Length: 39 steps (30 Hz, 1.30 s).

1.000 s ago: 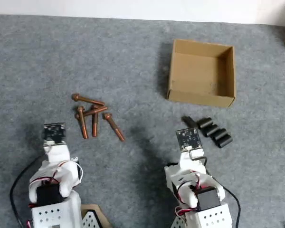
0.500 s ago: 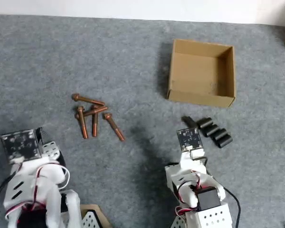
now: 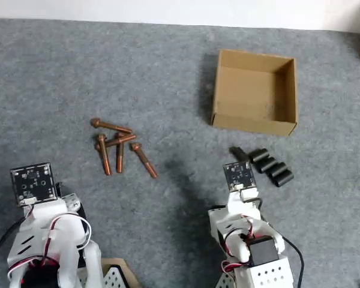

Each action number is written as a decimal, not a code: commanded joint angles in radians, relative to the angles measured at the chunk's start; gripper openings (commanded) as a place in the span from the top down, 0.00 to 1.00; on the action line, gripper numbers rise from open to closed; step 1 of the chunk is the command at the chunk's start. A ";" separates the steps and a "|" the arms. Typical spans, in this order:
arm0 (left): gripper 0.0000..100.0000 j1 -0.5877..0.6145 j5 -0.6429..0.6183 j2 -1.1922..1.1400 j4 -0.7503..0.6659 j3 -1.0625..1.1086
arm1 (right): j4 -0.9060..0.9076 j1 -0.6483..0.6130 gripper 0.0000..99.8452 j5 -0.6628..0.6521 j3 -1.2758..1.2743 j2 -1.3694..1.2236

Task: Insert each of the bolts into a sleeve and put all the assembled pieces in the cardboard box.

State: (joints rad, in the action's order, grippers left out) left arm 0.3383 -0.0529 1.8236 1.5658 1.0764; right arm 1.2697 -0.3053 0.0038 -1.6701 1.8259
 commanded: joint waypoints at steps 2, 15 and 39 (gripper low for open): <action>0.99 0.012 -0.011 0.002 0.002 -0.019 | -0.022 0.013 0.99 0.009 -0.105 0.010; 0.99 0.013 -0.009 0.002 0.002 0.013 | -0.022 0.012 0.99 0.009 -0.105 0.010; 0.99 -0.018 -0.009 -1.133 -0.437 -0.186 | -0.022 0.012 0.99 0.009 -0.105 0.010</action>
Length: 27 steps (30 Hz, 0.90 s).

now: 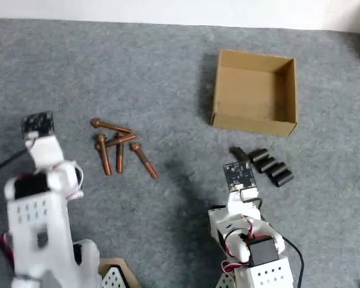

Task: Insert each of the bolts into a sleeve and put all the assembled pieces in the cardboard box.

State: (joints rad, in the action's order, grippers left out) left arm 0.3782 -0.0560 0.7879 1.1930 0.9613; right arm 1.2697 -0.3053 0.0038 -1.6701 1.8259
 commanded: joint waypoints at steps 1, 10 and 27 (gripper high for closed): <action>0.99 -0.074 -0.006 -0.125 -0.084 -0.073 | -0.022 0.012 0.99 0.009 -0.105 0.010; 0.99 -0.177 -0.006 -0.277 -0.319 -0.067 | -0.022 0.012 0.99 0.009 -0.105 0.010; 0.99 -0.203 -0.008 -0.657 -0.864 -0.068 | -0.022 0.012 0.99 0.009 -0.105 0.010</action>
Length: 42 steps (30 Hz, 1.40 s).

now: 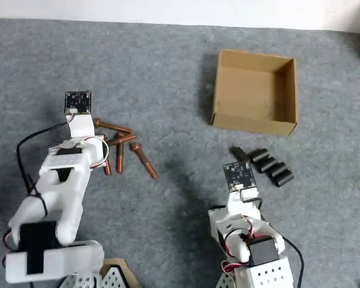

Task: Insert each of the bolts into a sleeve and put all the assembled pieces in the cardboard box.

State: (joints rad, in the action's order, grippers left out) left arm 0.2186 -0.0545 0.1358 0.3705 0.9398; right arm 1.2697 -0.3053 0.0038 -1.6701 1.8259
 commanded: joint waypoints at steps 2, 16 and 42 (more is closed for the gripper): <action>0.99 -0.076 -0.009 -0.005 -0.041 -0.045 | -0.022 0.012 0.99 0.009 -0.105 0.010; 0.99 -0.093 -0.181 0.042 0.005 -0.093 | -0.022 0.012 0.99 0.009 -0.105 0.010; 0.86 -0.154 -0.279 0.137 0.292 -0.142 | -0.022 0.012 0.99 0.009 -0.105 0.010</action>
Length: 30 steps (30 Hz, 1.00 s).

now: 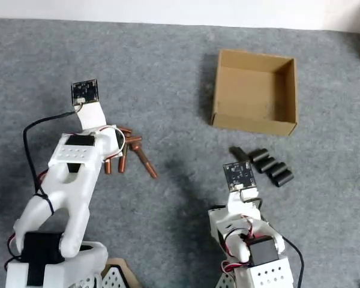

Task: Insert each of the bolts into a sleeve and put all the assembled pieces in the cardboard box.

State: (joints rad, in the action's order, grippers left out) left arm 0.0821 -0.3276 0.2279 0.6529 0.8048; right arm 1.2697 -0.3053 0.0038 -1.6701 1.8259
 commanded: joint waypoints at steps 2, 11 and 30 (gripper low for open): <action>0.80 -0.018 -0.006 0.045 0.012 -0.005 | -0.022 0.012 0.99 0.009 -0.105 0.010; 0.82 -0.018 0.000 0.045 0.048 -0.007 | -0.022 0.012 0.99 0.009 -0.105 0.010; 0.82 0.041 0.094 -0.278 -0.026 -0.148 | -0.022 0.012 0.99 0.009 -0.105 0.010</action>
State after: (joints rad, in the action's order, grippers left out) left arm 0.0790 -0.2570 -0.0100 0.6406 0.7296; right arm 1.2697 -0.3053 0.0038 -1.6701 1.8259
